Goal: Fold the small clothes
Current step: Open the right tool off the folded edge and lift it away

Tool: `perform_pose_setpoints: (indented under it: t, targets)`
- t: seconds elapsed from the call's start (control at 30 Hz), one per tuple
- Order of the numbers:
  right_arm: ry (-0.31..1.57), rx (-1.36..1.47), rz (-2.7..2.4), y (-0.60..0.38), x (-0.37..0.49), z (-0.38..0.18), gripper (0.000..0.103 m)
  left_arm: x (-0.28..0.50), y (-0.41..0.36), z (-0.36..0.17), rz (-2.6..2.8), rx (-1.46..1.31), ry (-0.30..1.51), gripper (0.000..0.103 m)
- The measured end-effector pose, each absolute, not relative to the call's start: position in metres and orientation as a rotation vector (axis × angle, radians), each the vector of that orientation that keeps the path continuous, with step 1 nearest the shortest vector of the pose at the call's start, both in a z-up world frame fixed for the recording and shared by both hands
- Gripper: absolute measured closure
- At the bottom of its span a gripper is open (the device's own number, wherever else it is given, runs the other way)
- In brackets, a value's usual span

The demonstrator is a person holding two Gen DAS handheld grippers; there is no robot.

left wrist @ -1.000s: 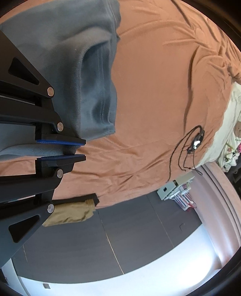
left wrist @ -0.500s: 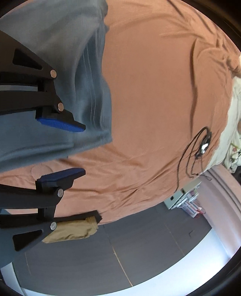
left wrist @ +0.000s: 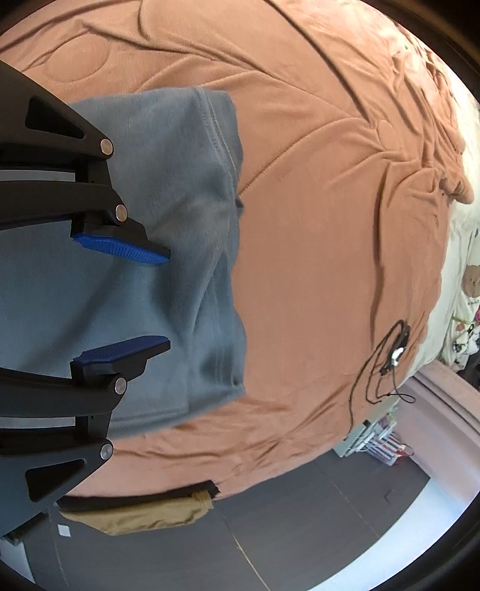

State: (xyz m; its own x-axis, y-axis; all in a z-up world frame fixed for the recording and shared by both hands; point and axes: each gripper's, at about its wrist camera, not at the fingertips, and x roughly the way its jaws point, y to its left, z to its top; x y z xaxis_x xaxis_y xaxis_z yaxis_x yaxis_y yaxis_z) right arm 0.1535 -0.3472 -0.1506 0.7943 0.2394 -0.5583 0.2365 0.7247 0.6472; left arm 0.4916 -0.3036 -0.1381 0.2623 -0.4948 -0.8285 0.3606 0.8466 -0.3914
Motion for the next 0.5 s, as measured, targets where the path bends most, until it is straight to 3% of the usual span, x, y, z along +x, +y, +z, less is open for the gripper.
perform_pose_setpoints:
  t: [0.5]
  targets:
    - [0.553, 0.794, -0.001, -0.371, 0.154, -0.12, 0.029, 0.52, -0.347, -0.174, -0.582, -0.059, 1.177, 0.06]
